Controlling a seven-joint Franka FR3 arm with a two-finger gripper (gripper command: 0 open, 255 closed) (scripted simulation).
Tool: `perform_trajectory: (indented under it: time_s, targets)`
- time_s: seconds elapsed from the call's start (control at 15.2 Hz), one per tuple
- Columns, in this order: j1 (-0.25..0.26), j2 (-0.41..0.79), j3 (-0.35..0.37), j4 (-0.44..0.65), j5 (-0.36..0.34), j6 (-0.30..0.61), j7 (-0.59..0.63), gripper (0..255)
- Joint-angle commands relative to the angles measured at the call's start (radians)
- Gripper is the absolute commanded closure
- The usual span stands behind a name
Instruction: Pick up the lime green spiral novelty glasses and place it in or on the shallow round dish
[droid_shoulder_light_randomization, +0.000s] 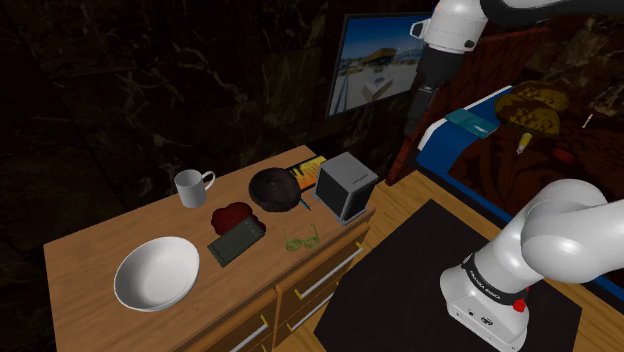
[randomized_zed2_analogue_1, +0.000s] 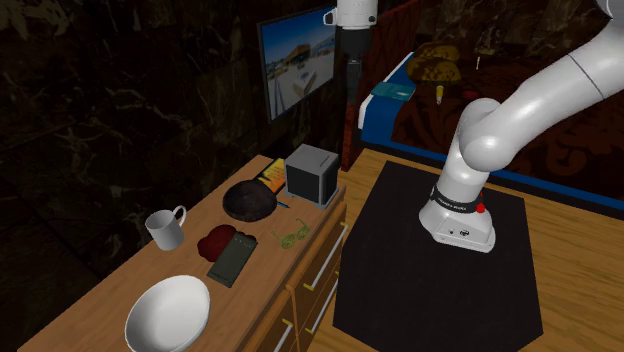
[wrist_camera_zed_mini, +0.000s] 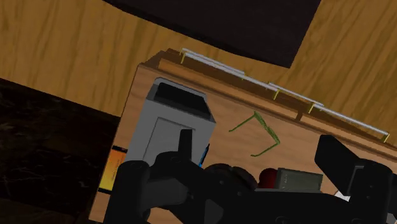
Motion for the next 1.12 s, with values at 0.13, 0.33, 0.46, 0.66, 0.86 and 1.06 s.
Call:
perform_trajectory:
  time_s: [0.13, 0.33, 0.46, 0.66, 0.86, 1.06]
  targets:
    - [0.039, 0.073, 0.025, -0.071, 0.012, 0.147, -0.056, 0]
    - [0.066, 0.145, 0.044, -0.101, 0.018, 0.250, -0.097, 0]
    - [0.083, 0.199, 0.057, -0.116, 0.021, 0.318, -0.123, 0]
    - [0.108, 0.287, 0.078, -0.129, 0.024, 0.420, -0.161, 0]
    - [0.131, 0.382, 0.100, -0.131, 0.023, 0.519, -0.195, 0]
    - [0.152, 0.484, 0.123, -0.124, 0.014, 0.614, -0.225, 0]
